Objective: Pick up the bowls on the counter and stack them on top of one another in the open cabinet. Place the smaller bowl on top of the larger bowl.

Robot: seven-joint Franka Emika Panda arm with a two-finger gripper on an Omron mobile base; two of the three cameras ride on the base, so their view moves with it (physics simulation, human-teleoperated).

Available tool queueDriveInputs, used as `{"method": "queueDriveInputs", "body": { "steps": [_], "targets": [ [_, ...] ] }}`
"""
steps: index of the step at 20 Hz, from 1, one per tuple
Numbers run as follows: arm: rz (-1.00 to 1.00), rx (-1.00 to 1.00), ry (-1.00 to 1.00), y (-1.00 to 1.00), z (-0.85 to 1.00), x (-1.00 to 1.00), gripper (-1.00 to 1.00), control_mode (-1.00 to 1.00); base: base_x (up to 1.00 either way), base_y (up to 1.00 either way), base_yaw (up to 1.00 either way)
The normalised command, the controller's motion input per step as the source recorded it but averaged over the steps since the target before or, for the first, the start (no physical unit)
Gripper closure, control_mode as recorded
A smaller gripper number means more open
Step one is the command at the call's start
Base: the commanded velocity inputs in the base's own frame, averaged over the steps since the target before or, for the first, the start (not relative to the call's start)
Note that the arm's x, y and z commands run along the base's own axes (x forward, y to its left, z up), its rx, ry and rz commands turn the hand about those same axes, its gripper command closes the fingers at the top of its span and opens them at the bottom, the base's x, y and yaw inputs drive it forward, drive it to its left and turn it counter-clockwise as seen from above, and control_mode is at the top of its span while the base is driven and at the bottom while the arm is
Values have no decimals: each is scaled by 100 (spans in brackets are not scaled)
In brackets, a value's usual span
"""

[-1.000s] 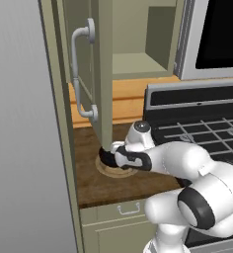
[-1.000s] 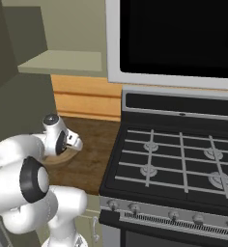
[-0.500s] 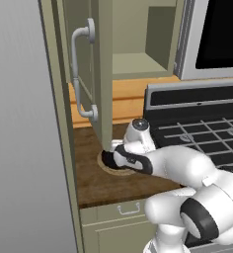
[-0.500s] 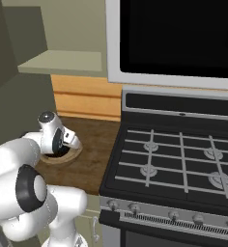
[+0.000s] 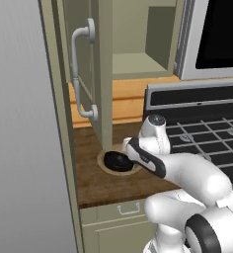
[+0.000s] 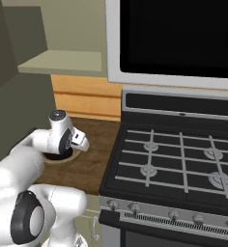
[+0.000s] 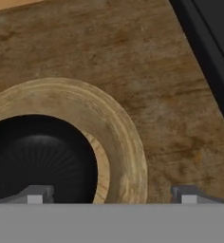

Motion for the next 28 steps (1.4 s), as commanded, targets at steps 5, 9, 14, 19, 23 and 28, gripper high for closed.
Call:
{"method": "queueDriveInputs", "body": {
  "steps": [5, 9, 14, 19, 23, 28],
  "targets": [
    [0, 0, 5, 0, -33, 0, -100, -100, 0, 0, 0],
    [0, 0, 7, 0, -50, 0, -100, -100, 0, 0, 0],
    [0, 0, 7, 0, -41, 0, 100, -100, 0, 0, 0],
    [0, 0, 0, 0, -2, 0, 100, -100, 0, 0, 0],
    [0, 0, -5, 0, 4, -6, 100, -100, 0, 0, 0],
    [-2, 0, -27, 0, 69, -41, 100, -100, 0, 0, 0]
  ]
}}
